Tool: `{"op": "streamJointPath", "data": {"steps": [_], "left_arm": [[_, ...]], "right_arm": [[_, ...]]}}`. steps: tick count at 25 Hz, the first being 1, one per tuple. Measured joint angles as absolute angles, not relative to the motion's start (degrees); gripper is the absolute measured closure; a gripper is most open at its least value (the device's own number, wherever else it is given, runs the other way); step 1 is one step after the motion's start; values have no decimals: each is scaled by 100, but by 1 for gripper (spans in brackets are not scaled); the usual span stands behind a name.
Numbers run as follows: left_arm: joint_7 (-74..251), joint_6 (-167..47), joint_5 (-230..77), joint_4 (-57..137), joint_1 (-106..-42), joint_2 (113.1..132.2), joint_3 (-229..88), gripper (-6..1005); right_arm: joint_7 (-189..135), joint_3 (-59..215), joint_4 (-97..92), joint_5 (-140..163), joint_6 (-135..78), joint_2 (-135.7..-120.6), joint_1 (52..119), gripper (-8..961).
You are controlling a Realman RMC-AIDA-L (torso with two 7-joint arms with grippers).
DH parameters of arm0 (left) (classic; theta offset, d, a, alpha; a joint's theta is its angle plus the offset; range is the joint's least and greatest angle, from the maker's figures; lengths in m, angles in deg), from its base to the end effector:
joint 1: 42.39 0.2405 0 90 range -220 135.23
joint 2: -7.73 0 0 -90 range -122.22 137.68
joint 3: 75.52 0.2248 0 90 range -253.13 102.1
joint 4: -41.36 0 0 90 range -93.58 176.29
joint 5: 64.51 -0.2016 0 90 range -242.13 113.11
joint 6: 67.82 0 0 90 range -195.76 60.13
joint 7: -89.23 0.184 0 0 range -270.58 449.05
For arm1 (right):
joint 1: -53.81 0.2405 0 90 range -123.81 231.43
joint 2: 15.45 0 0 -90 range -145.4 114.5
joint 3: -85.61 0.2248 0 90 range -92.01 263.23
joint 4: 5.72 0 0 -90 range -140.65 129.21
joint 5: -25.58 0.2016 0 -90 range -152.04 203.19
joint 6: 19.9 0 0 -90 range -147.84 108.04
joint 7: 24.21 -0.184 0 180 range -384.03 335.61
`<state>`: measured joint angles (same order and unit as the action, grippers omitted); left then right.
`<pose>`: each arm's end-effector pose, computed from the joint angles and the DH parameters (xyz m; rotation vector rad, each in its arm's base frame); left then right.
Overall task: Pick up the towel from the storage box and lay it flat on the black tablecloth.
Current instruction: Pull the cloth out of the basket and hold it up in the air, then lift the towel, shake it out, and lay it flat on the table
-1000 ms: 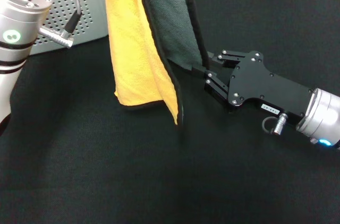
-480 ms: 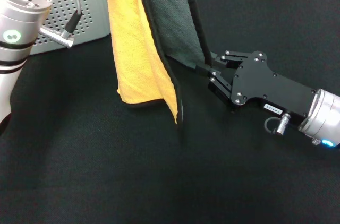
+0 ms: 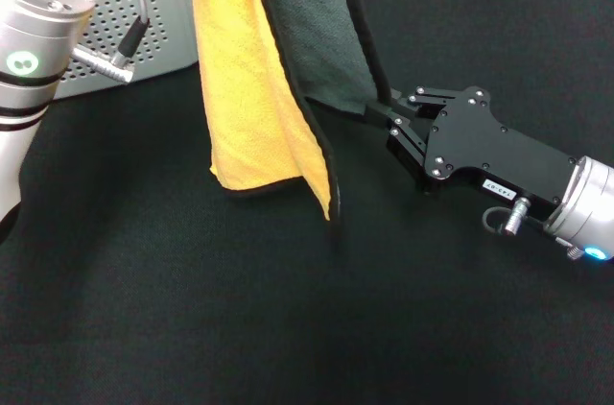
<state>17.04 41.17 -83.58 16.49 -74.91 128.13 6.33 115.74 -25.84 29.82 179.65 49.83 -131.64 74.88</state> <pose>-0.0799 0.3056 0.0737 -1.9402 -0.3099 -2.2977 0.1383 0.3035 -0.0693 -2.4175 0.2096 1.1725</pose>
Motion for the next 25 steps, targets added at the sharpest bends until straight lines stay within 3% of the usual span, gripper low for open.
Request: {"op": "streamJointPath", "data": {"steps": [6, 15, 18, 21, 25], "left_arm": [[1716, 4117, -8376, 1649, -7493, 12813, 653, 1000], [1655, 4113, -8492, 1705, -7460, 12786, 657, 1001], [1498, 4107, -8828, 1757, -7274, 12667, 615, 1001], [1274, 4107, -9187, 1670, -7057, 12445, 603, 1001], [1006, 4112, -9558, 1562, -6723, 12167, 605, 1001]], "right_arm": [[11616, -2599, 2961, 17924, 4977, -13164, 7544, 921], [11584, -2597, 3017, 17889, 4992, -13114, 7551, 954], [11239, -2541, 3317, 17786, 4978, -12935, 7535, 954], [10103, -2029, 3989, 16952, 4899, -12661, 7461, 954], [8798, -1080, 5069, 15463, 4898, -12662, 7134, 954]]}}
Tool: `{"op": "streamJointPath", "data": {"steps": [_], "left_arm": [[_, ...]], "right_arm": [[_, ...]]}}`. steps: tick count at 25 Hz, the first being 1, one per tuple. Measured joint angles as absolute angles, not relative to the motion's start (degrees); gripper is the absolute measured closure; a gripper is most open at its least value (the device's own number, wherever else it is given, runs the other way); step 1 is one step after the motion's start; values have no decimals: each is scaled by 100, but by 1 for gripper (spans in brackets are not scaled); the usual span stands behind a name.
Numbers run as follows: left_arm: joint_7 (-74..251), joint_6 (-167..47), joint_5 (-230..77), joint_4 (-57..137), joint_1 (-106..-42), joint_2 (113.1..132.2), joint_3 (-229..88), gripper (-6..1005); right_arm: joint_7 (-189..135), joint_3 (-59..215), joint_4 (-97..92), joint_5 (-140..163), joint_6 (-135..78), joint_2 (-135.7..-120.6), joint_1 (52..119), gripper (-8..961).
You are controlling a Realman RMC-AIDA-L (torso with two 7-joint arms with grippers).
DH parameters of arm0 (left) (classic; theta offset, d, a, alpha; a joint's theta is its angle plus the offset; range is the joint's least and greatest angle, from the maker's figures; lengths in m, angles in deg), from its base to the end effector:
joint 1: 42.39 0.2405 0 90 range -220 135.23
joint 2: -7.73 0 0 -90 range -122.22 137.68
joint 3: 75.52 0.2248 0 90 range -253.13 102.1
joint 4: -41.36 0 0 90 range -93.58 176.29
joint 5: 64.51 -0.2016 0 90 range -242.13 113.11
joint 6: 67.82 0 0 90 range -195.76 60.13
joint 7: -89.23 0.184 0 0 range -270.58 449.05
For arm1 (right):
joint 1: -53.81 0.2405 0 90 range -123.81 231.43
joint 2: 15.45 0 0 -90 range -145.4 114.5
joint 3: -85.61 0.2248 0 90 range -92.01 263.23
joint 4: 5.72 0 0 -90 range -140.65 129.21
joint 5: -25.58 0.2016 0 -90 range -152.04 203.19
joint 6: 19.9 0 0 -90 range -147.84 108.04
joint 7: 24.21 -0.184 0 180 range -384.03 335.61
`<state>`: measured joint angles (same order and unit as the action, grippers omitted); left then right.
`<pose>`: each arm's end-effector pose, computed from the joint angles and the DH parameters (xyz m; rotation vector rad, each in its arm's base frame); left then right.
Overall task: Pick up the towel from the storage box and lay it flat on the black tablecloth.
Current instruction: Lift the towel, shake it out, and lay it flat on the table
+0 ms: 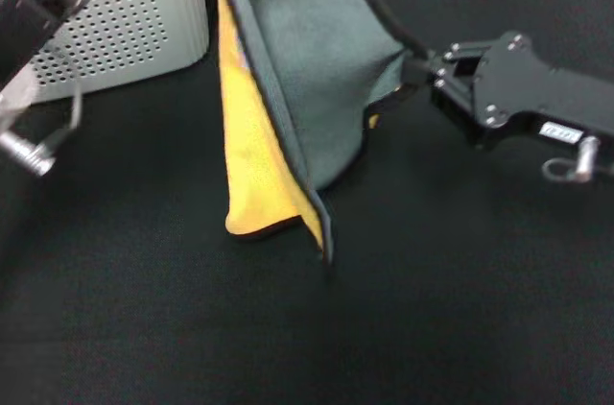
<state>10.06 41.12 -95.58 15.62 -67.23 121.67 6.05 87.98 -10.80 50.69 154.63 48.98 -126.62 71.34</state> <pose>-0.1297 0.2881 0.0687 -2.2198 -0.5251 -2.0585 0.1149 0.3156 -0.0147 -2.5703 0.2058 1.1352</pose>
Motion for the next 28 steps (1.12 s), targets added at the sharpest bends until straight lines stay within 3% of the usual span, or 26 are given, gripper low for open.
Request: {"op": "streamJointPath", "data": {"steps": [2, 4, 9, 13, 19, 25, 28], "left_arm": [[966, 4121, -9742, 1402, -6512, 12047, 605, 1001], [917, 4136, -9882, 1213, -6293, 11930, 603, 1001], [537, 4210, -10075, 640, -5715, 11725, 353, 1001], [21, 4615, -10576, 317, -5473, 11738, -195, 1001], [-346, 4834, -11114, 128, -5229, 11791, -546, 1001], [-490, 4864, -11215, -387, -4773, 11828, -521, 1000], [-691, 4877, -11222, -923, -4367, 11986, -409, 1000]], "right_arm": [[8247, -691, 5712, 14718, 4908, -12737, 6875, 953], [7352, -192, 7095, 13595, 4923, -12913, 6257, 953], [6370, 66, 8726, 12876, 5135, -12914, 5533, 953], [5584, 401, 9621, 12421, 5578, -12948, 5132, 953], [4736, 1173, 10539, 12239, 6667, -13171, 4562, 953], [4558, 1433, 10983, 12462, 7214, -13173, 3993, 953], [4435, 1615, 10935, 12759, 7592, -13173, 3902, 952]]}}
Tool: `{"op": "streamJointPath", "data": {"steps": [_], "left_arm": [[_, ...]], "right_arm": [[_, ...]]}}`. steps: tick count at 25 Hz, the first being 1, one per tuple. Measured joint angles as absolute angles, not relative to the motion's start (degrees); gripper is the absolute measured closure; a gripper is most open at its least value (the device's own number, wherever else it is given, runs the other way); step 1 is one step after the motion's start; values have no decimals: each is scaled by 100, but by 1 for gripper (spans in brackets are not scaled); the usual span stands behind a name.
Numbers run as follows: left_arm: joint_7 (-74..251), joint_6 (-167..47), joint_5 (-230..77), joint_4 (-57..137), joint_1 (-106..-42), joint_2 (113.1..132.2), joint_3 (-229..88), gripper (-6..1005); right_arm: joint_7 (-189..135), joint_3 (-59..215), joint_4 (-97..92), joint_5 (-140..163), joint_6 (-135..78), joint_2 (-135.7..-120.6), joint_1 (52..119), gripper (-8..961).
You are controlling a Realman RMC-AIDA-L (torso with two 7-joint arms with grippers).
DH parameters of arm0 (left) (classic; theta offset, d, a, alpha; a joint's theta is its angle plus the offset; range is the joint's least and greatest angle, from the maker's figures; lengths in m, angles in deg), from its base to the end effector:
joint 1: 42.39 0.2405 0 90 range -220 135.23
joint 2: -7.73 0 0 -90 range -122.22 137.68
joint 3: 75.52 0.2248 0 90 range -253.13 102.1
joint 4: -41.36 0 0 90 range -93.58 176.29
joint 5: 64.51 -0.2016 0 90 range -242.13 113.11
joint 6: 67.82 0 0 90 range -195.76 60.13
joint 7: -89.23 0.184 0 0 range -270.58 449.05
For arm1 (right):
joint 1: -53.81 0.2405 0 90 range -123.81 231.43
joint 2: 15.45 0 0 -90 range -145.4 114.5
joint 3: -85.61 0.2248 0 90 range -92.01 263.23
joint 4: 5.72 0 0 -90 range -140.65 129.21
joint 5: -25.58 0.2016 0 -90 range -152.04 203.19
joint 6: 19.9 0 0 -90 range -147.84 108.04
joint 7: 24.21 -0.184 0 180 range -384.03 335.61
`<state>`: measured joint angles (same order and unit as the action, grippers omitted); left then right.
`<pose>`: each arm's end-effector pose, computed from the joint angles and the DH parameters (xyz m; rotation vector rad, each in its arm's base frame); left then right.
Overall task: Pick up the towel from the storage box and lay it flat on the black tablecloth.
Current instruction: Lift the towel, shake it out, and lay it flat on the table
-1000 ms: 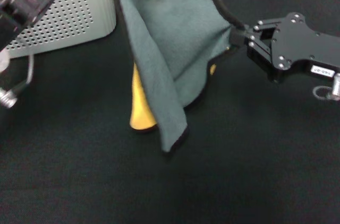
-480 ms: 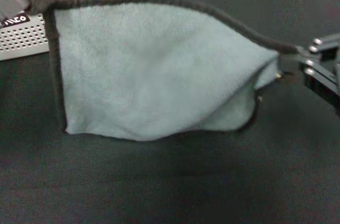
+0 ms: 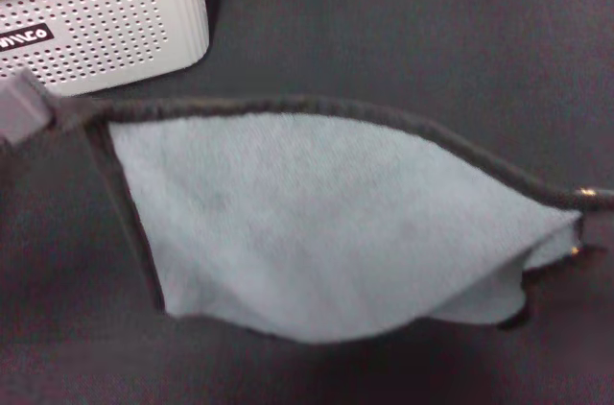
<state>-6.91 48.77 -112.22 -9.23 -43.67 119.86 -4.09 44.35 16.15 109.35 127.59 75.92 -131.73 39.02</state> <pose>-0.1708 0.1966 0.1006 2.4241 0.6292 1.8617 0.1003 0.1834 0.0873 -2.7399 0.2744 0.8014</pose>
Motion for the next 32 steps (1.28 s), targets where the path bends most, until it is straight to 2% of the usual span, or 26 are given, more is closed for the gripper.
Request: {"op": "streamJointPath", "data": {"steps": [7, 15, 18, 20, 25, 28, 32], "left_arm": [[-1061, 4890, -11008, -1555, -3966, 12114, -103, 1001], [-1687, 4890, -11116, -1494, -3981, 12186, 28, 1000], [-1564, 4865, -11533, -864, -4432, 12255, -135, 1000], [-1357, 4860, -11827, 68, -5014, 12274, -493, 1000], [-53, 4764, -12498, 2535, -6531, 12115, -994, 1000], [338, 4329, -12661, 2813, -6963, 12179, -970, 1000], [577, 3562, -12752, 2742, -7167, 12326, -981, 1000]], "right_arm": [[4204, 1985, 10853, 13372, 8019, -13172, 3637, 952], [4004, 1995, 10153, 13435, 8165, -13115, 3602, 952], [4118, 2035, 9580, 13050, 8094, -13155, 3730, 952], [4401, 2067, 8813, 12862, 8019, -13160, 4072, 952], [5114, 2172, 7198, 12551, 7748, -13117, 5013, 952], [5377, 2242, 6631, 12222, 7509, -13116, 5503, 951], [5610, 2196, 6031, 11795, 6953, -13099, 6083, 951]]}}
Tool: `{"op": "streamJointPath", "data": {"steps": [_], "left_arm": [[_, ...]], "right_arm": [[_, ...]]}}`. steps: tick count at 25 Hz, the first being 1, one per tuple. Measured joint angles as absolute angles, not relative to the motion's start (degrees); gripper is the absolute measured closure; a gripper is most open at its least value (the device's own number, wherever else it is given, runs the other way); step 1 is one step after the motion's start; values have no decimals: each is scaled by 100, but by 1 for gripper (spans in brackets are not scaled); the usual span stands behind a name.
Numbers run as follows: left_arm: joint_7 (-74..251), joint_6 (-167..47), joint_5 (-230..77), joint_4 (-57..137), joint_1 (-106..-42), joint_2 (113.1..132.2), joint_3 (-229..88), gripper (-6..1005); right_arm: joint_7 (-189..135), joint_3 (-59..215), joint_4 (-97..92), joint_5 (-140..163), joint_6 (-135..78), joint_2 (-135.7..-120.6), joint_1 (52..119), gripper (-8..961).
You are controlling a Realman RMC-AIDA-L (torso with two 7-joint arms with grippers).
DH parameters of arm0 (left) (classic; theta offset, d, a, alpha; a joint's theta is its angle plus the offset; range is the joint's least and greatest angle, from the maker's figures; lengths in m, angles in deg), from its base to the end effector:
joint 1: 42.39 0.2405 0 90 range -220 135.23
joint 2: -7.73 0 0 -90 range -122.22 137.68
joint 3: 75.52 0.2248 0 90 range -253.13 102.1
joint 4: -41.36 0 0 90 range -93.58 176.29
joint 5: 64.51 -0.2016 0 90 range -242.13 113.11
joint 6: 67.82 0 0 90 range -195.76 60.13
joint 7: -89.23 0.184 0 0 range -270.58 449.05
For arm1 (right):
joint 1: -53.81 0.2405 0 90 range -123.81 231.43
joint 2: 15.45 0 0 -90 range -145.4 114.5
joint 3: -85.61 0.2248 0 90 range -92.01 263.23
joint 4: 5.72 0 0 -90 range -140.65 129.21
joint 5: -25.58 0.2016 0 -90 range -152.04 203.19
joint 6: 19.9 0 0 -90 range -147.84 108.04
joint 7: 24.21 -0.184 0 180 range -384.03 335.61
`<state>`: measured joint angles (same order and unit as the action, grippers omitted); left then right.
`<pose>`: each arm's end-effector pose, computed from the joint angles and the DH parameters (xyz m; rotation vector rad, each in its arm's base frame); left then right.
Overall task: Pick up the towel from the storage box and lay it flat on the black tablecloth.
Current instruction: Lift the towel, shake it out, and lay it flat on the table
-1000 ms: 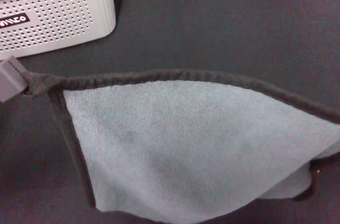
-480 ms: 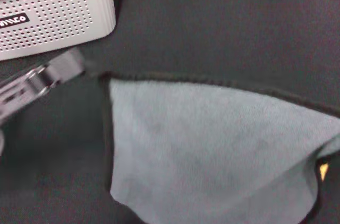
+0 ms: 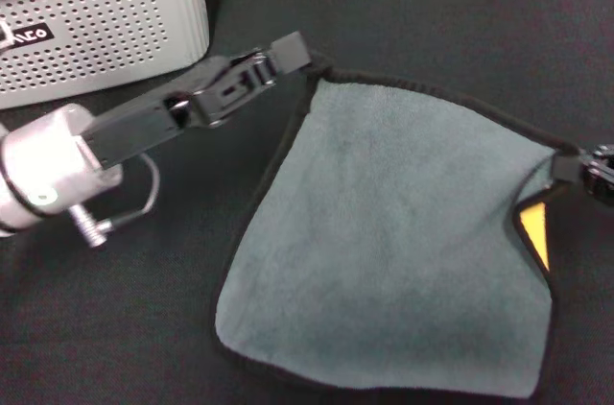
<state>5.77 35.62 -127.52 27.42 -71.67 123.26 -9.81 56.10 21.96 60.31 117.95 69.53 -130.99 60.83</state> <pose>-0.1621 0.2884 -0.0021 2.4536 0.9901 1.6672 0.2038 0.2779 0.0380 -2.6170 0.7665 0.8607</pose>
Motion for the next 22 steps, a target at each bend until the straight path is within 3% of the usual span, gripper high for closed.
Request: {"op": "streamJointPath", "data": {"steps": [12, 22], "left_arm": [[1577, 2695, -12694, 2691, -7085, 12599, -1597, 1000], [2450, 2175, -12209, 2691, -6955, 12739, -1690, 1000]], "right_arm": [[6111, 1763, 4371, 11437, 5597, -12991, 7594, 951], [6115, 1406, 4312, 11212, 4521, -13028, 7933, 950]]}}
